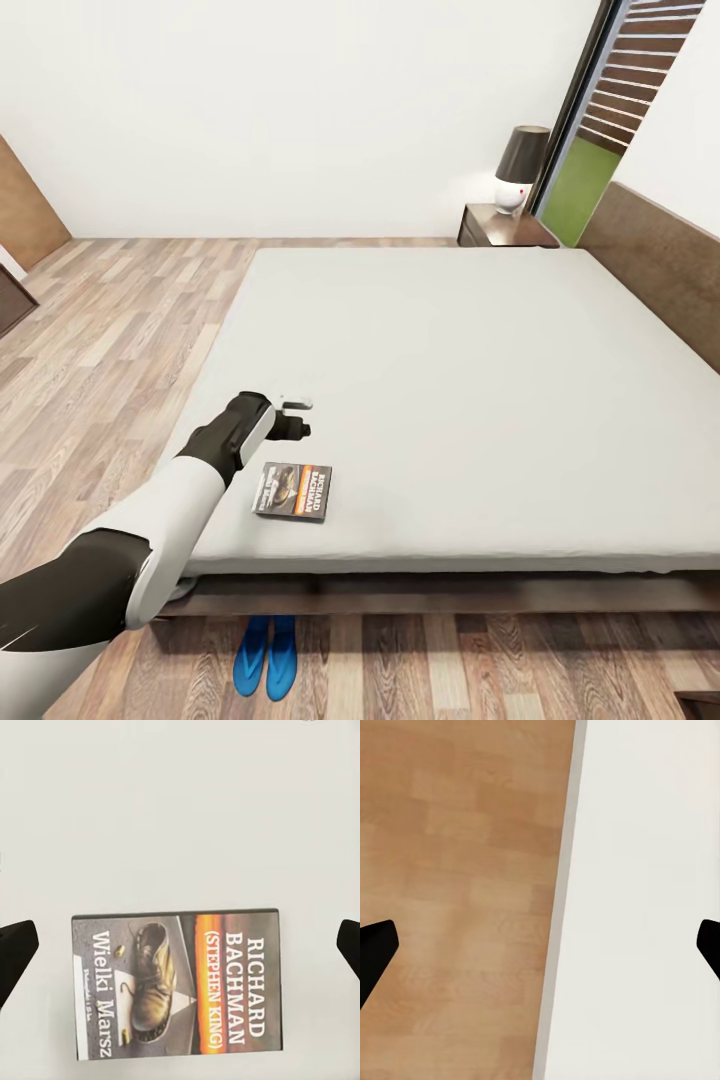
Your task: In the bedroom, move the book from the bed onto either nightstand, and place the two sandals side by side next to the bed.
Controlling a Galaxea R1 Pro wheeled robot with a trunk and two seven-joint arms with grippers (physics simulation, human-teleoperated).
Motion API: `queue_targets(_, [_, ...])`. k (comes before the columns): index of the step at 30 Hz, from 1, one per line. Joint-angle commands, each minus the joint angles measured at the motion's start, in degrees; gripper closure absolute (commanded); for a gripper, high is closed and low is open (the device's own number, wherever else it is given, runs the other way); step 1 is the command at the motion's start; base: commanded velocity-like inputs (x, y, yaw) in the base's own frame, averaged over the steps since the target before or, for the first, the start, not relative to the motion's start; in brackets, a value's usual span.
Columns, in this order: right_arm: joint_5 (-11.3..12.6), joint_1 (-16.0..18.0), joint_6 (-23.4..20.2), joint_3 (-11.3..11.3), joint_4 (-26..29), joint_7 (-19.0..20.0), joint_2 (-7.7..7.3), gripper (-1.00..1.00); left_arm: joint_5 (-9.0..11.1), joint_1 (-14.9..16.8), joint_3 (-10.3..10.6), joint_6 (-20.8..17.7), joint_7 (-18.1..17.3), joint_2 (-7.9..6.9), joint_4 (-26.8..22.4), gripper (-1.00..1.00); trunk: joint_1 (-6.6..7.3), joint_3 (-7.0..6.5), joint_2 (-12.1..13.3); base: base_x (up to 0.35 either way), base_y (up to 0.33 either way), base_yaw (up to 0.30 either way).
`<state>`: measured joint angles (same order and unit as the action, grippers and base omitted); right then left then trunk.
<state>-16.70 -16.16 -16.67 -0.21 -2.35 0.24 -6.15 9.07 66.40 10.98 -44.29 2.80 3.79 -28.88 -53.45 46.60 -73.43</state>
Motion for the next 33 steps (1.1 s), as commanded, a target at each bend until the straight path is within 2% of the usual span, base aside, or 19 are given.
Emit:
queue_targets(1, [-0.35, -0.01, -0.20, -0.01, 0.06, 0.03, 0.02, -1.00, 0.51, 0.03, 0.26, -0.21, 0.29, -0.07, -0.07, -1.00, 0.00, 0.03, -0.02, 0.000, 0.000, 0.000])
queue_targets(33, [-0.38, -0.01, -0.20, 0.13, 0.06, 0.03, 0.09, -1.00, 0.55, 0.05, -0.01, -0.04, 0.21, -0.19, -0.26, -1.00, 0.00, 0.88, -0.02, 0.000, 0.000, 0.000])
